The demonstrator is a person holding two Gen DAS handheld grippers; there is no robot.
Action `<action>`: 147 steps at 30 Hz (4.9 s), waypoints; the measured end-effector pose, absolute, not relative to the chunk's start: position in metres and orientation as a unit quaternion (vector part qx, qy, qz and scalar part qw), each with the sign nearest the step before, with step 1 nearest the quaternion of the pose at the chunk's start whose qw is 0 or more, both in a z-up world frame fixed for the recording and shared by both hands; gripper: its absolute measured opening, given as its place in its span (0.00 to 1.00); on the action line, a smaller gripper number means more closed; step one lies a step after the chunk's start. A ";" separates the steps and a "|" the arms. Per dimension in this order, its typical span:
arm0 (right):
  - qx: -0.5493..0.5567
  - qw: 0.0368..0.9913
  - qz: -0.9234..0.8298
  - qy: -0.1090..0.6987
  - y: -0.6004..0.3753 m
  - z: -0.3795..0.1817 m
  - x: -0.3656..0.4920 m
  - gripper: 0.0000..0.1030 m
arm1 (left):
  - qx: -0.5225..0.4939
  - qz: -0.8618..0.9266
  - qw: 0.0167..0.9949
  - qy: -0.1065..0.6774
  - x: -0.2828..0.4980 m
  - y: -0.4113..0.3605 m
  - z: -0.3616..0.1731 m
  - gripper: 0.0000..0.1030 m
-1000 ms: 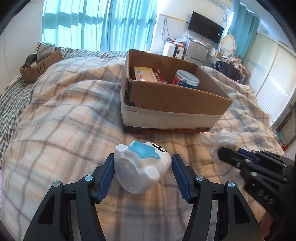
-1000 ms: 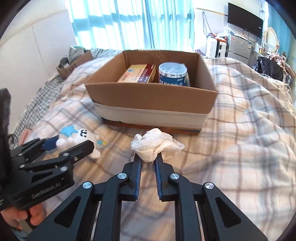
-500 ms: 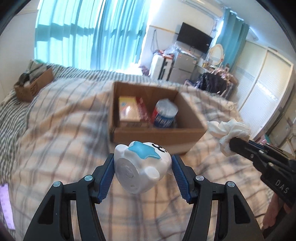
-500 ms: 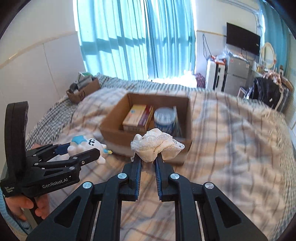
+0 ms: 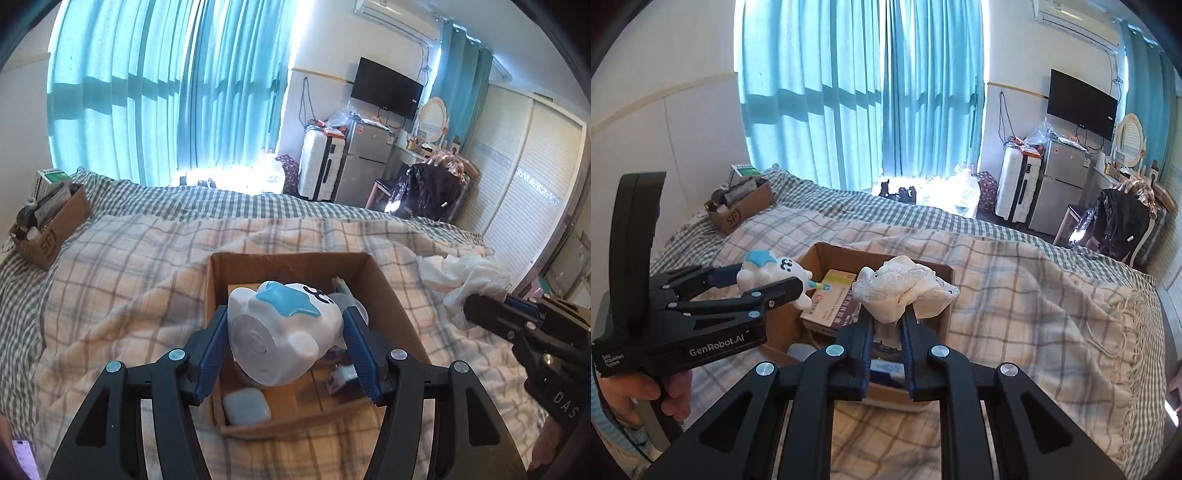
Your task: Organize objects
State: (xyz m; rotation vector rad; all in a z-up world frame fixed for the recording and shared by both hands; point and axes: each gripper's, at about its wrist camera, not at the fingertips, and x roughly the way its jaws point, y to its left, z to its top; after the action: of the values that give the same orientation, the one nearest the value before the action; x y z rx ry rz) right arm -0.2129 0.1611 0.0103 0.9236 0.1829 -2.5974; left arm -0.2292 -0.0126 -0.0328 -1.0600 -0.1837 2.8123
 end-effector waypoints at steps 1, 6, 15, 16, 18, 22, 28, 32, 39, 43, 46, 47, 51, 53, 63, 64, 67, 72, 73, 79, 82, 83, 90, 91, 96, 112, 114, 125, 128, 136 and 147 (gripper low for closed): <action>0.333 0.187 -0.922 0.069 0.160 0.007 -0.220 0.13 | -0.353 0.931 0.065 -0.061 -0.235 -0.013 -0.035 0.60; 0.360 0.182 -0.912 0.081 0.159 -0.022 -0.251 0.13 | -0.371 0.925 0.064 -0.054 -0.263 -0.012 -0.061 0.60; 0.402 0.188 -0.893 0.072 0.161 -0.074 -0.283 0.14 | -0.393 0.916 0.072 -0.022 -0.297 -0.006 -0.093 0.60; 0.405 0.189 -0.892 0.066 0.161 -0.076 -0.283 0.14 | -0.394 0.916 0.073 -0.024 -0.298 -0.005 -0.094 0.60; 0.409 0.183 -0.892 0.061 0.163 -0.079 -0.285 0.26 | -0.391 0.916 0.083 -0.038 -0.298 -0.007 -0.094 0.61; 0.396 0.173 -0.901 0.049 0.167 -0.071 -0.278 0.58 | -0.388 0.915 0.101 -0.051 -0.293 -0.008 -0.093 0.77; 0.367 0.159 -0.916 0.030 0.180 -0.048 -0.262 0.71 | -0.370 0.925 0.080 -0.043 -0.280 -0.008 -0.072 0.83; 0.346 0.148 -0.927 0.007 0.194 -0.028 -0.240 0.82 | -0.343 0.936 0.058 -0.051 -0.263 -0.012 -0.046 1.00; 0.307 0.115 -0.945 0.009 0.209 0.019 -0.198 0.92 | -0.282 0.956 0.047 -0.058 -0.224 -0.014 0.011 1.00; 0.271 0.091 -0.958 0.015 0.216 0.052 -0.170 1.00 | -0.252 0.966 0.040 -0.041 -0.196 -0.010 0.036 1.00; 0.249 0.079 -0.965 0.018 0.216 0.073 -0.150 1.00 | -0.230 0.972 0.037 -0.026 -0.172 -0.011 0.052 1.00; 0.243 0.078 -0.967 0.018 0.217 0.078 -0.144 1.00 | -0.223 0.974 0.037 -0.024 -0.165 -0.012 0.056 1.00; 0.210 0.071 -0.975 0.021 0.214 0.094 -0.115 1.00 | -0.197 0.978 0.045 -0.044 -0.134 -0.021 0.067 1.00; 0.195 0.067 -0.978 0.024 0.214 0.097 -0.102 1.00 | -0.188 0.980 0.040 -0.045 -0.121 -0.025 0.069 1.00; 0.159 0.049 -0.986 0.024 0.211 0.046 -0.078 1.00 | -0.168 0.984 0.010 -0.062 -0.088 -0.033 0.031 1.00; 0.162 0.047 -0.985 0.022 0.212 0.038 -0.080 1.00 | -0.167 0.984 0.008 -0.064 -0.087 -0.032 0.024 1.00; 0.182 0.039 -0.982 0.015 0.215 0.009 -0.088 1.00 | -0.163 0.985 -0.008 -0.055 -0.083 -0.028 0.001 1.00; 0.176 0.026 -0.984 0.025 0.213 -0.024 -0.088 1.00 | -0.154 0.987 -0.012 -0.042 -0.078 -0.022 -0.043 1.00; 0.179 0.029 -0.983 0.026 0.212 -0.030 -0.087 1.00 | -0.153 0.987 -0.013 -0.040 -0.077 -0.021 -0.050 1.00; 0.181 0.023 -0.982 0.046 0.200 -0.042 -0.086 1.00 | -0.162 0.986 -0.019 -0.037 -0.075 -0.021 -0.064 1.00; 0.186 0.022 -0.981 0.045 0.200 -0.044 -0.089 1.00 | -0.160 0.986 -0.003 -0.040 -0.073 -0.019 -0.063 1.00; 0.189 0.023 -0.981 0.044 0.200 -0.045 -0.089 1.00 | -0.163 0.986 -0.001 -0.035 -0.072 -0.016 -0.064 1.00; 0.194 0.027 -0.979 0.054 0.195 -0.049 -0.089 1.00 | -0.166 0.986 0.004 -0.020 -0.071 -0.011 -0.066 1.00; 0.195 0.027 -0.979 0.055 0.195 -0.049 -0.089 1.00 | -0.167 0.986 0.003 -0.022 -0.071 -0.012 -0.067 1.00; 0.197 0.028 -0.979 0.051 0.197 -0.049 -0.090 1.00 | -0.175 0.984 0.006 -0.032 -0.073 -0.015 -0.069 1.00; 0.202 0.029 -0.978 0.047 0.196 -0.051 -0.090 1.00 | -0.182 0.983 0.006 -0.030 -0.074 -0.015 -0.072 1.00; 0.203 0.029 -0.978 0.047 0.196 -0.051 -0.090 1.00 | -0.183 0.983 0.005 -0.030 -0.074 -0.015 -0.072 1.00; 0.207 0.028 -0.977 0.045 0.196 -0.052 -0.091 1.00 | -0.185 0.982 0.004 -0.030 -0.074 -0.016 -0.073 1.00; 0.207 0.028 -0.977 0.046 0.196 -0.052 -0.090 1.00 | -0.185 0.982 0.004 -0.030 -0.075 -0.016 -0.074 1.00; 0.207 0.028 -0.977 0.046 0.196 -0.052 -0.091 1.00 | -0.187 0.982 0.006 -0.026 -0.074 -0.015 -0.076 1.00; 0.207 0.028 -0.977 0.046 0.196 -0.051 -0.091 1.00 | -0.187 0.982 -0.002 -0.027 -0.074 -0.016 -0.075 1.00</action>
State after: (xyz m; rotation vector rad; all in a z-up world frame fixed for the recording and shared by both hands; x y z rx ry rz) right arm -0.0907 0.1963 -0.0514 0.6389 0.1415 -3.0145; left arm -0.0745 -0.0160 -0.0746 -0.5879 -0.0859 3.0887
